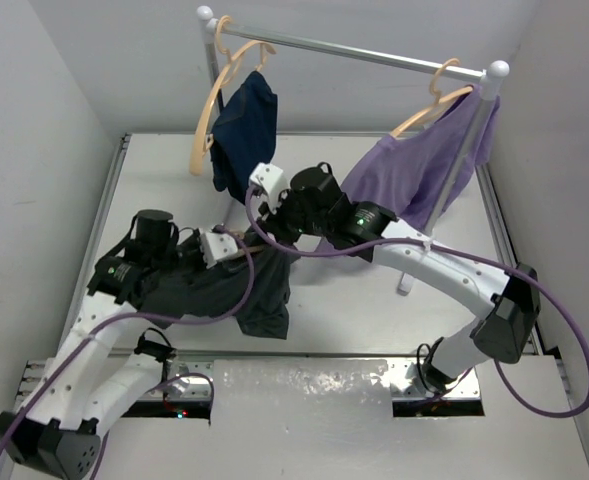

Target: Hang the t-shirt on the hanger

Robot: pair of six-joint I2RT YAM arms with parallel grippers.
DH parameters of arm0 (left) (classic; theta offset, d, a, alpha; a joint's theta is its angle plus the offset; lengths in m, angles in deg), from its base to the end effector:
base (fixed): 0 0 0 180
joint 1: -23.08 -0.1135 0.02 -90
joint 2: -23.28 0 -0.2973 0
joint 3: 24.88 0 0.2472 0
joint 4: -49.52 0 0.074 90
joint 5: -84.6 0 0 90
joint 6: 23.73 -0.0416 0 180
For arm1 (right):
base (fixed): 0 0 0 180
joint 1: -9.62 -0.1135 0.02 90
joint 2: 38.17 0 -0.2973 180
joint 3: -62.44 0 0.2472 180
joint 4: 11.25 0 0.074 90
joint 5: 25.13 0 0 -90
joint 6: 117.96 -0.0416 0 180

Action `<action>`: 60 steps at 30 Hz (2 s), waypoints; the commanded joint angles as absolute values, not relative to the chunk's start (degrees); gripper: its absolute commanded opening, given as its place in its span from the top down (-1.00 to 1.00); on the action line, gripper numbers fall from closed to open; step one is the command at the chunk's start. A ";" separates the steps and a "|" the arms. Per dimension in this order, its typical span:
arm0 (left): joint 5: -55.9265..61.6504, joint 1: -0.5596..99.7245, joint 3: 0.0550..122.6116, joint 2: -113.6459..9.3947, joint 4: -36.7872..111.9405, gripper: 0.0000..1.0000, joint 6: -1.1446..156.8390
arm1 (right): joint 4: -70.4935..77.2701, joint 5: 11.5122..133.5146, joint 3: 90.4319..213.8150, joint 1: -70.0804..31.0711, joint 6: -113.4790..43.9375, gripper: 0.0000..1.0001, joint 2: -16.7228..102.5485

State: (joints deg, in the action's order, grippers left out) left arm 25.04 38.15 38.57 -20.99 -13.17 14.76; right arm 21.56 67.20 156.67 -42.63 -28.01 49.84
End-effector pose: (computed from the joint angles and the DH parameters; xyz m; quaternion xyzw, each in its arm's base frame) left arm 0.1107 -0.0516 0.3266 0.5732 0.6842 -0.1101 0.4371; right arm 0.2183 0.2847 0.3857 -0.3838 0.7592 0.2471 0.4640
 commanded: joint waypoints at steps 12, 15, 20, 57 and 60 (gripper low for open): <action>46.54 38.29 40.75 -25.67 -6.80 1.00 10.11 | 35.83 78.75 162.00 -42.23 -17.77 -0.22 47.96; 47.15 38.29 42.07 -26.20 -8.55 1.00 8.01 | 36.19 79.90 161.31 -42.23 -16.09 -0.22 48.14; 48.91 38.29 43.48 -26.47 -9.87 1.00 7.91 | 34.61 88.13 159.11 -42.32 -12.67 -0.15 49.54; 22.12 37.67 45.15 -24.71 -18.23 -0.58 6.15 | 46.55 90.01 156.38 -39.16 -14.25 1.00 38.30; 23.24 37.50 46.99 -25.23 -21.21 -0.51 5.01 | 49.64 88.08 156.04 -39.07 -13.10 1.00 36.46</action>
